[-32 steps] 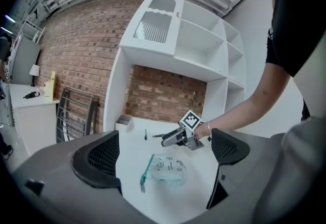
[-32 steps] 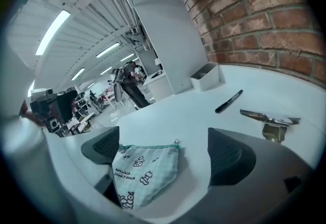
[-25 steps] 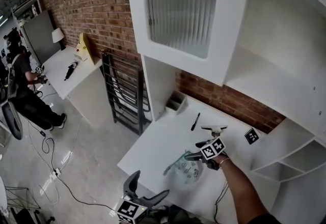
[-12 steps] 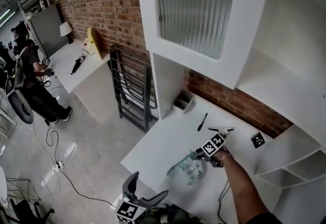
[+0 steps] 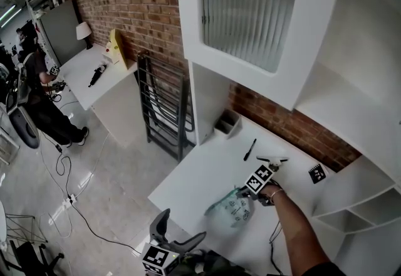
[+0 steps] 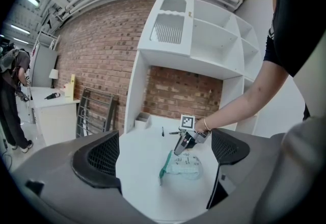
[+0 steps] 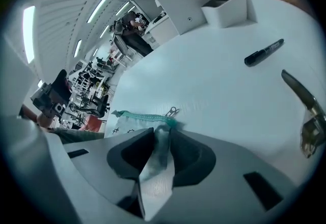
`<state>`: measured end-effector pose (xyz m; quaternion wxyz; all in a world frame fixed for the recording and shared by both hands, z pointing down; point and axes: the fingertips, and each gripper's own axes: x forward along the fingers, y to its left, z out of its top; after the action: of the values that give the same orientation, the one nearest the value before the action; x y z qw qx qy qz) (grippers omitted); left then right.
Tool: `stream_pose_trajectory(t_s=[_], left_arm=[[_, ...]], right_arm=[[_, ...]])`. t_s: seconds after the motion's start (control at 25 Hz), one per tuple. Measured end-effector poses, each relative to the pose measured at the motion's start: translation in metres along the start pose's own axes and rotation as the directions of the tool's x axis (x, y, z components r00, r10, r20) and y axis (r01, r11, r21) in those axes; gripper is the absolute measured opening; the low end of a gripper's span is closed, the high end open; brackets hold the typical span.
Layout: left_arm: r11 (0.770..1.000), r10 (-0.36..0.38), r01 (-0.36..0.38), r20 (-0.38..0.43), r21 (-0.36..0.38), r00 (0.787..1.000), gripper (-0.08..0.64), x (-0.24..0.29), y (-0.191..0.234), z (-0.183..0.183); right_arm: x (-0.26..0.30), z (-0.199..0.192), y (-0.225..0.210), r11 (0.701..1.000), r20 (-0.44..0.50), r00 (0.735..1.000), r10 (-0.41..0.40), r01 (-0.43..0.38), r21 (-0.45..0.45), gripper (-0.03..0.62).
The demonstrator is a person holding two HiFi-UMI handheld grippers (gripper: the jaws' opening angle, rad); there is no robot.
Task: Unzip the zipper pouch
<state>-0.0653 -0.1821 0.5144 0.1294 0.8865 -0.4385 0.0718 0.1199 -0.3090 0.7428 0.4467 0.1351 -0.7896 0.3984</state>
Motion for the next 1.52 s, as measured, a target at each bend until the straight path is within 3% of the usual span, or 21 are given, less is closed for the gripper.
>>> stream_pose_trajectory(t_s=[0.16,0.36,0.48,0.72,0.84,0.92,1.08,1.24,1.28,1.36,1.52], left_arm=[[1.0,-0.01,0.01,0.002,-0.005,1.0,0.566,0.002,-0.002,-0.001],[0.998,-0.059,0.059,-0.018,0.033,0.998,0.566,0.008,-0.007,-0.009],[0.997,-0.078,0.079,-0.021,0.024,0.997,0.566,0.015,-0.01,-0.011],[0.99,-0.135,0.136,-0.027,0.024,0.99,0.565,0.031,-0.02,-0.009],[0.984,-0.171,0.173,-0.039,0.037,0.984,0.565,0.038,-0.029,-0.009],[0.98,-0.191,0.193,-0.036,0.044,0.981,0.563,0.043,-0.037,-0.006],[0.968,-0.245,0.246,-0.017,0.041,0.969,0.555,0.049,-0.052,0.002],[0.95,-0.312,0.311,0.013,0.031,0.95,0.497,0.05,-0.069,0.012],[0.947,-0.32,0.32,0.013,0.037,0.947,0.482,0.051,-0.072,0.013],[0.941,-0.336,0.335,0.008,0.046,0.942,0.468,0.052,-0.077,0.013],[0.924,-0.381,0.38,0.035,0.035,0.924,0.405,0.051,-0.09,0.017]], right_arm=[[-0.007,0.006,0.002,0.998,0.088,0.995,-0.042,0.045,-0.035,0.031],[-0.028,0.01,0.022,0.983,0.276,0.954,-0.118,0.152,-0.105,0.02],[-0.048,0.009,0.035,0.946,0.411,0.888,-0.204,0.287,-0.151,0.018],[-0.086,0.001,0.081,0.806,0.626,0.7,-0.344,0.562,-0.185,0.018],[-0.098,-0.002,0.112,0.714,0.687,0.623,-0.375,0.667,-0.215,0.018],[-0.105,-0.006,0.129,0.611,0.72,0.565,-0.404,0.752,-0.247,0.018],[-0.126,-0.008,0.157,0.378,0.77,0.432,-0.469,0.886,-0.268,0.017],[-0.146,-0.014,0.177,0.202,0.811,0.308,-0.498,0.95,-0.237,0.015],[-0.151,-0.016,0.18,0.172,0.819,0.281,-0.501,0.959,-0.224,0.015],[-0.159,-0.021,0.188,0.141,0.83,0.24,-0.504,0.971,-0.195,0.015],[-0.168,-0.032,0.204,0.104,0.84,0.202,-0.504,0.979,-0.174,0.015]])
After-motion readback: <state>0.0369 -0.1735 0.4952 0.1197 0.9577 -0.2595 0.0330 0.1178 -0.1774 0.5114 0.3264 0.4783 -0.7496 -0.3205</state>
